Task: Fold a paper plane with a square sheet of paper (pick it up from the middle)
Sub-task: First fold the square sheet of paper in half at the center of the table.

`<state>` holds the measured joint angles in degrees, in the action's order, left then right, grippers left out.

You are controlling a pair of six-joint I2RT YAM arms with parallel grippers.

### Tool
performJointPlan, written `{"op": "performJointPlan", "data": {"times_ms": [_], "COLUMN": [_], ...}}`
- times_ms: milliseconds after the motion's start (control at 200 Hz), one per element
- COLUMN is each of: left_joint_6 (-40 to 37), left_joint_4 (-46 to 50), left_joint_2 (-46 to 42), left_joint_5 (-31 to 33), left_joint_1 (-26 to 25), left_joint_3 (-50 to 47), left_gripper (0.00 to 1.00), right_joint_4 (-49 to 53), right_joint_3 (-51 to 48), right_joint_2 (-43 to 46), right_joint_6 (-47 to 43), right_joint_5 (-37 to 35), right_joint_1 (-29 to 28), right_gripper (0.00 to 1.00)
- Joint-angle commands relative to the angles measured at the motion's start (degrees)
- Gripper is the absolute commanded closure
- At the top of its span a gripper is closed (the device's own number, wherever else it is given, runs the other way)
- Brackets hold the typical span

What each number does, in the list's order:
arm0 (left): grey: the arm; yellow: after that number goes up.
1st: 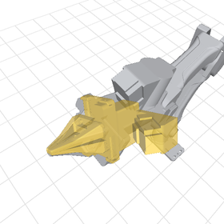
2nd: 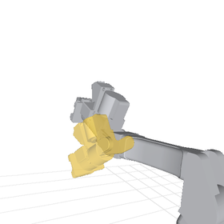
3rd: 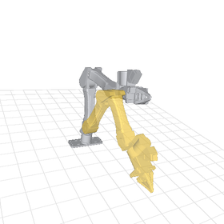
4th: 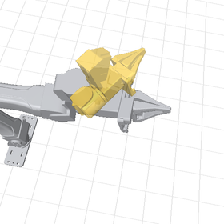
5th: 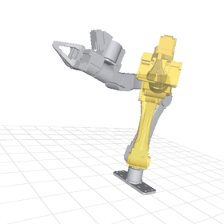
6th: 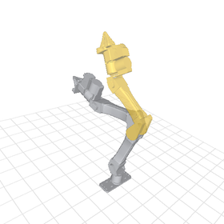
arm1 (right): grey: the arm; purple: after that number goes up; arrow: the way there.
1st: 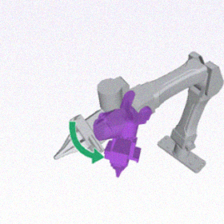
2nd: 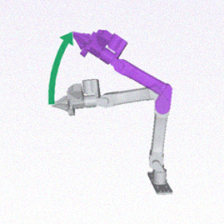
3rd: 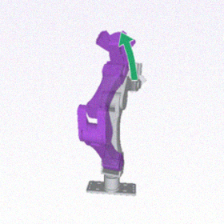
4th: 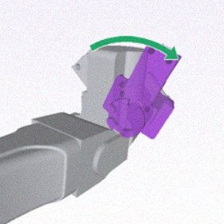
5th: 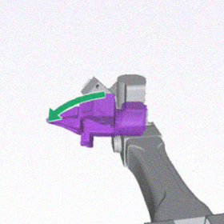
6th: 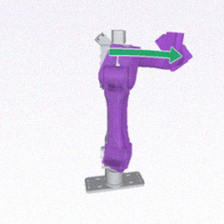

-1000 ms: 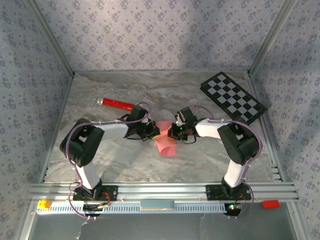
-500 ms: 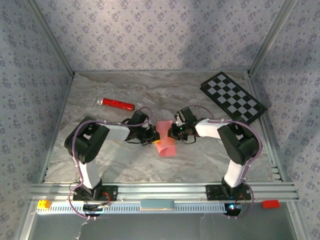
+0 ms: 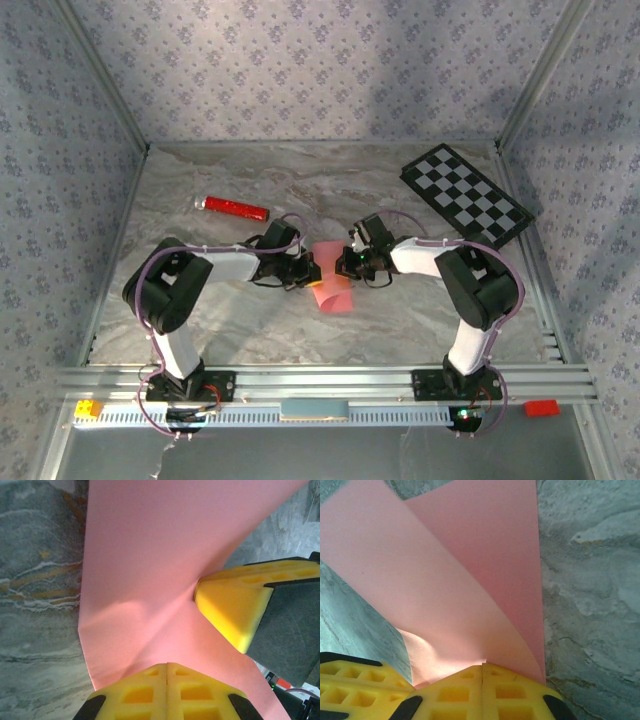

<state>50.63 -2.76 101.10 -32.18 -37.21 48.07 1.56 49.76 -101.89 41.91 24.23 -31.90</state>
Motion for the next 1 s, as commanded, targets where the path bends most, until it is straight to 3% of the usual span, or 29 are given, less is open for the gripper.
{"op": "performJointPlan", "data": {"times_ms": [0, 240, 565, 755, 995], "left_joint_6": [-0.4, -2.3, -2.6, 0.2, 0.4], "left_joint_4": [1.2, 2.8, 6.0, 0.6, -1.4], "left_joint_2": [0.6, 3.2, -3.5, -6.1, -3.0], "left_joint_5": [-0.5, 1.6, 0.7, -2.0, -3.8], "left_joint_1": [-0.5, -0.3, -0.4, -0.3, -0.7], "left_joint_3": [-1.5, -4.1, -0.9, -3.2, -3.6], "left_gripper": [1.0, 1.0, 0.99, 0.94, 0.93], "right_joint_4": [8.8, 8.7, 7.9, 7.2, 6.7], "right_joint_3": [-2.1, -2.9, -3.9, -4.6, -5.6], "right_joint_2": [-2.7, -2.3, -1.3, -1.2, -0.8], "right_joint_6": [-1.0, -1.0, -0.3, 0.3, 0.8], "right_joint_5": [-5.8, -6.1, -6.8, -7.0, -7.2], "right_joint_1": [0.4, 0.4, 0.5, 0.3, 0.3], "right_gripper": [1.0, 1.0, 1.0, 1.0, 1.0]}}
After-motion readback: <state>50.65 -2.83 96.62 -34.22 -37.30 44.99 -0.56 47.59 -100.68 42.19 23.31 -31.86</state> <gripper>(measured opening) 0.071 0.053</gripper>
